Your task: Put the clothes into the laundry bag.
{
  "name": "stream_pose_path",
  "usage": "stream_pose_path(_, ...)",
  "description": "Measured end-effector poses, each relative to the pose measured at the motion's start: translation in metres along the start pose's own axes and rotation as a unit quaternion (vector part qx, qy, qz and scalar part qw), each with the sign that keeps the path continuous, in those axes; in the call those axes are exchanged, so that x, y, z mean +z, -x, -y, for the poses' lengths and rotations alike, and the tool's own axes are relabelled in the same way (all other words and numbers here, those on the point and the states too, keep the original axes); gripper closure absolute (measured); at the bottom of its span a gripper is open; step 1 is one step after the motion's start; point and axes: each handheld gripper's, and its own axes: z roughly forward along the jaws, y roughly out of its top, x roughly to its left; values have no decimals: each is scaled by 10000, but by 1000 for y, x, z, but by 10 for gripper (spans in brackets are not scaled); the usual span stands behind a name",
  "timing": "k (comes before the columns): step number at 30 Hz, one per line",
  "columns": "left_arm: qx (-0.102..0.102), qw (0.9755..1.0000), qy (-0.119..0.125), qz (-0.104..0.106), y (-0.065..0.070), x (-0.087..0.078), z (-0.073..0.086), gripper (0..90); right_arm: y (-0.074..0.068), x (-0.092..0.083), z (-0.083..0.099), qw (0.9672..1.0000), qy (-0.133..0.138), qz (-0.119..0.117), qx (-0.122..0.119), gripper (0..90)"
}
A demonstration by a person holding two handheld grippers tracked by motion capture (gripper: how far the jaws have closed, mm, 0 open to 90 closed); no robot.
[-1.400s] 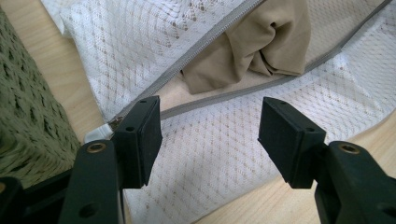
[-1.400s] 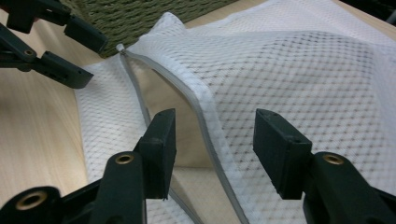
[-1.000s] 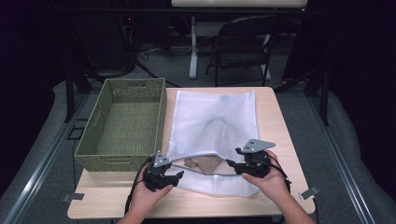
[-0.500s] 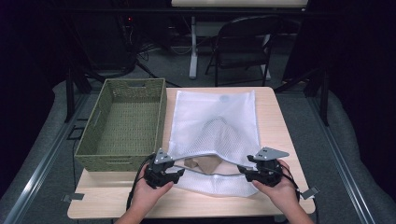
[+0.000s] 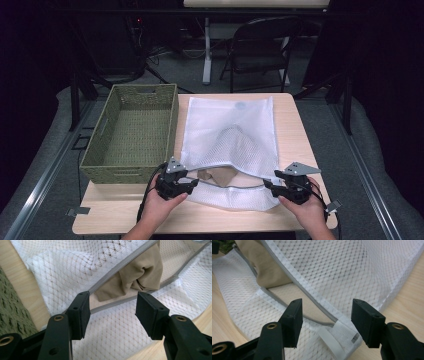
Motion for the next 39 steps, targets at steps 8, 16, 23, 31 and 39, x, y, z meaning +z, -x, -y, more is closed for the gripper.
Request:
stream_pose_path(8, 69, 10000, -2, 8, 1, 2, 1, 426, 4, 5, 7, 9998, 38, 58, 193, 363)
stream_pose_path(16, 211, 9997, -81, 81, 1, 2, 1, 429, 11, 4, 11, 9992, 12, 19, 410, 382)
stream_pose_path(23, 233, 9997, -82, 63, 1, 1, 1, 434, 15, 4, 15, 9979, -18, 110, 634, 344)
stream_pose_path(31, 220, 9997, -83, 62, 0, 2, 0, 433, 18, 11, 23, 9961, -443, -14, 766, 298)
stream_pose_path(39, 186, 9998, -79, 73, 1, 5, 0, 433, 23, 13, 29, 9944, -473, -144, 933, 393)
